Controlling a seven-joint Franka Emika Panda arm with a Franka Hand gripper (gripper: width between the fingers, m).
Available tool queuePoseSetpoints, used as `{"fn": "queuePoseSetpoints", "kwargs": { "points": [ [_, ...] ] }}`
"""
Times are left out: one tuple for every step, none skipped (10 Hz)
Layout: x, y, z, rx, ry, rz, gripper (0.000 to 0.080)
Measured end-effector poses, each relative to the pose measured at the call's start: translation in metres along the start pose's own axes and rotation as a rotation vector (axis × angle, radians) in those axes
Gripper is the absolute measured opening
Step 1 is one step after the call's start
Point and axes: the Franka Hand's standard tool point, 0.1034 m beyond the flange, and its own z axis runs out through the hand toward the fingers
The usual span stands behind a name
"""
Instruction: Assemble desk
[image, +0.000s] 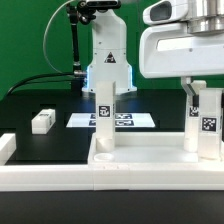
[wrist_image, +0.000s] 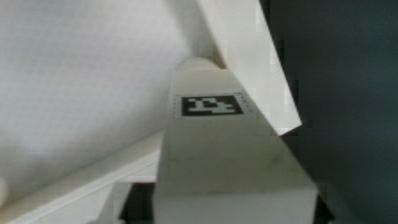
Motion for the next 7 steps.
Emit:
{"fn": "queuePoseSetpoints", "kwargs": {
  "points": [
    [0.0002, 0.0010, -0.0010, -0.011, -0.004, 0.246, 0.0288],
    [0.0009, 0.0023, -0.0021, -0.012, -0.015, 0.427, 0.0288],
    [0.0013, 0.0036, -0.0012, 0.005, -0.040, 0.669, 0.0288],
    [0.0027, 0.0062, -0.0003, 0.030, -0.074, 0.827, 0.0288],
    [0.0022, 0.0061, -0.0002, 0.031, -0.084, 0.906, 0.0290],
    [0.0005, 0.0048, 0.0001, 0.027, -0.086, 0.957, 0.0290],
    [0.0009, 0.0048, 0.0000, 0.028, -0.085, 0.971, 0.0366]
  ]
}}
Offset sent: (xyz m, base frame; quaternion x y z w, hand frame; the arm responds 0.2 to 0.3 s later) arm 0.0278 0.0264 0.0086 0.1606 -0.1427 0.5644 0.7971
